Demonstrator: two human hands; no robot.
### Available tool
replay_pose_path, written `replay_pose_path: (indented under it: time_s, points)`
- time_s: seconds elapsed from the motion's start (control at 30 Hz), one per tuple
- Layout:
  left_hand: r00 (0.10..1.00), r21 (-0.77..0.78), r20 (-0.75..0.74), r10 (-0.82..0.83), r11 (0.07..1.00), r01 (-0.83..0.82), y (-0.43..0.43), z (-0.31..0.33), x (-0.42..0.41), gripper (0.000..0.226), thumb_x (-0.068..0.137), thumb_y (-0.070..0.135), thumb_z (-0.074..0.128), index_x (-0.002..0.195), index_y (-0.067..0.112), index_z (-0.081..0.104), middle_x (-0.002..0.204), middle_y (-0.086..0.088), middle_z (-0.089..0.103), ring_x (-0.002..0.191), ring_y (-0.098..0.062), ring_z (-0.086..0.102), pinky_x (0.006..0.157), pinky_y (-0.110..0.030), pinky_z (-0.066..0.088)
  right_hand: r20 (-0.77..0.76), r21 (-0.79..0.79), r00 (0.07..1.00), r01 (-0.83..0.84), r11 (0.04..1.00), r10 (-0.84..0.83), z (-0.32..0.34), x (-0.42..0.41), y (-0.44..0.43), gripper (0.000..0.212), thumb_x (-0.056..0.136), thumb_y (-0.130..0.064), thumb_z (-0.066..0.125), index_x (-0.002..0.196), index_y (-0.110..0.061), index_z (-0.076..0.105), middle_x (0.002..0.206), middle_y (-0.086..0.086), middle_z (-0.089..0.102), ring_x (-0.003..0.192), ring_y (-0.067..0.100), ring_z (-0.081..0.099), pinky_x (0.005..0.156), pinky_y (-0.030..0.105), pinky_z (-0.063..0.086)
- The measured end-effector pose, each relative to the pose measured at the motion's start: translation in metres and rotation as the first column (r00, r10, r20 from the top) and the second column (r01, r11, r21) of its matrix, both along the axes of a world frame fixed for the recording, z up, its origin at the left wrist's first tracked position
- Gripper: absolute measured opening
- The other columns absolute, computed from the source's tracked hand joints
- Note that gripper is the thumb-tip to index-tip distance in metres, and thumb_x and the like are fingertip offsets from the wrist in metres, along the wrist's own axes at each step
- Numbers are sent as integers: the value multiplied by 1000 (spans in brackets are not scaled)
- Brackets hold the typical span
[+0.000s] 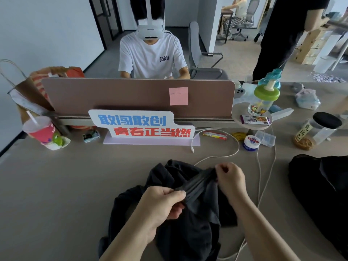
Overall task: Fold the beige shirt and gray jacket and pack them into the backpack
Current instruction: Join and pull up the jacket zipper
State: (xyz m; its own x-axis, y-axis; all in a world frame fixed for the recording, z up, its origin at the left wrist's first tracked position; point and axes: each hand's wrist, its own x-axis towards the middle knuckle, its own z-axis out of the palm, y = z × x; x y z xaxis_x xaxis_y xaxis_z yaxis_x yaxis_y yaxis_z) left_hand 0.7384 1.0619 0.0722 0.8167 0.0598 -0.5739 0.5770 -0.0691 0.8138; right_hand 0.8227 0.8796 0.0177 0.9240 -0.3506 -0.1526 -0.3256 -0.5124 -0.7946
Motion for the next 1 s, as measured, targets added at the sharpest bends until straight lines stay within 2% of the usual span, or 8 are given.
replay_pose_path:
  time_s: [0.13, 0.23, 0.43, 0.53, 0.67, 0.77, 0.93, 1.0]
  points:
    - [960, 398, -116, -256, 873, 281, 22, -8, 14, 22, 87, 31, 63, 95, 11, 70, 84, 1, 71, 77, -14, 67, 67, -32, 57, 45, -22, 993, -109, 994, 110, 19, 8, 0, 22, 91, -21, 53, 78, -7, 65, 72, 8, 66, 73, 26, 61, 66, 35, 47]
    - [935, 666, 85, -345, 718, 205, 18, -7, 33, 44, 84, 48, 61, 121, 24, 56, 115, 4, 63, 108, -20, 60, 93, -38, 49, 103, -20, 970, -221, 975, 222, 36, 3, 15, 17, 89, -22, 57, 79, -12, 68, 75, 3, 69, 75, 20, 63, 72, 33, 47]
    - [808, 675, 363, -464, 729, 116, -22, 17, 57, 25, 91, 39, 58, 101, 20, 71, 93, -4, 73, 83, -15, 65, 58, -17, 35, 189, -91, 926, -315, 945, 328, 65, 3, 35, 12, 87, -23, 59, 84, -15, 69, 75, -8, 64, 72, 10, 57, 59, 17, 38]
    - [822, 645, 386, -419, 759, 84, -13, 20, 55, 24, 89, 38, 60, 102, 21, 72, 89, -1, 73, 85, -17, 66, 61, -19, 36, 214, -185, 912, -314, 931, 350, 81, 17, 31, 15, 88, -23, 58, 83, -15, 69, 77, -6, 65, 73, 11, 55, 56, 15, 34]
    - [850, 603, 294, -437, 775, 190, 17, 25, 46, 16, 85, 36, 67, 86, 23, 75, 78, 9, 72, 76, -10, 67, 65, -25, 47, 214, -197, 930, -259, 946, 299, 99, 48, 24, 19, 91, -22, 55, 91, -10, 71, 90, 2, 69, 84, 16, 59, 68, 24, 38]
    - [832, 683, 92, -547, 643, 347, 38, 34, 43, 35, 86, 37, 66, 54, 25, 58, 52, 10, 56, 59, -6, 57, 53, -21, 35, 279, -181, 930, -193, 964, 238, 118, 67, 22, 20, 91, -19, 55, 92, -8, 71, 96, 3, 70, 89, 17, 59, 73, 23, 38]
    - [823, 673, 355, -444, 732, 105, 22, 90, 70, 35, 85, 49, 61, 110, 25, 62, 98, 5, 66, 92, -13, 61, 75, -23, 42, 403, -243, 838, -289, 926, 367, 159, 60, 50, 17, 92, -20, 54, 92, -12, 69, 88, -4, 66, 81, 10, 56, 58, 16, 35]
    - [751, 693, 483, -451, 721, -12, 9, 113, 84, 34, 86, 49, 59, 105, 22, 65, 93, 4, 70, 91, -16, 64, 73, -27, 45, 450, -282, 787, -324, 903, 422, 173, 52, 60, 16, 91, -20, 56, 90, -12, 69, 84, -5, 66, 80, 10, 57, 60, 18, 35]
